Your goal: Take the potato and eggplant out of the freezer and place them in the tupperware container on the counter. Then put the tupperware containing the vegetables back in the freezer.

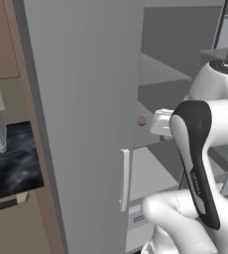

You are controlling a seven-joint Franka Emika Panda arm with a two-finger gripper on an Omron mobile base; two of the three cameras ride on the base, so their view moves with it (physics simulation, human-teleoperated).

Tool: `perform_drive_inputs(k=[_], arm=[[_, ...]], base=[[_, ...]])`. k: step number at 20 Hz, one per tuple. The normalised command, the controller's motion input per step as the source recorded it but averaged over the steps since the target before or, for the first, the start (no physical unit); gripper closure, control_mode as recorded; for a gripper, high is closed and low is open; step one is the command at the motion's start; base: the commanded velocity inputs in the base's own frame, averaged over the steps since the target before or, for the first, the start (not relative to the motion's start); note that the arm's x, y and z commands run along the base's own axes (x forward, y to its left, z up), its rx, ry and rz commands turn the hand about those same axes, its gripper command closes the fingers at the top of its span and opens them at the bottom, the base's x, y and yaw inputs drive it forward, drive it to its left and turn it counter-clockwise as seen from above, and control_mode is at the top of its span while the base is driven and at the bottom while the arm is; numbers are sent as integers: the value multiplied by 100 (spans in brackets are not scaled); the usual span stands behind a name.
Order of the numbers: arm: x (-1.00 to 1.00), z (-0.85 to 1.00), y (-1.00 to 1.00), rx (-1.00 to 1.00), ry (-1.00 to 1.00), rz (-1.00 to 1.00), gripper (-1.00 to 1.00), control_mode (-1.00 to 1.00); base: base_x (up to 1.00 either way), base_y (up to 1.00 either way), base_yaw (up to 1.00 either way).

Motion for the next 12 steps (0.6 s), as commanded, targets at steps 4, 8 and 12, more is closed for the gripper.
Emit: perform_drive_inputs(k=[4, 8, 12], arm=[[0, 0, 0, 0, 0, 0, -100, 100], [0, 0, 0, 0, 0, 0, -100, 100], [0, 0, 0, 0, 0, 0, -100, 100]], base=[[28, -28, 0], [31, -31, 0], [32, -23, 0]])
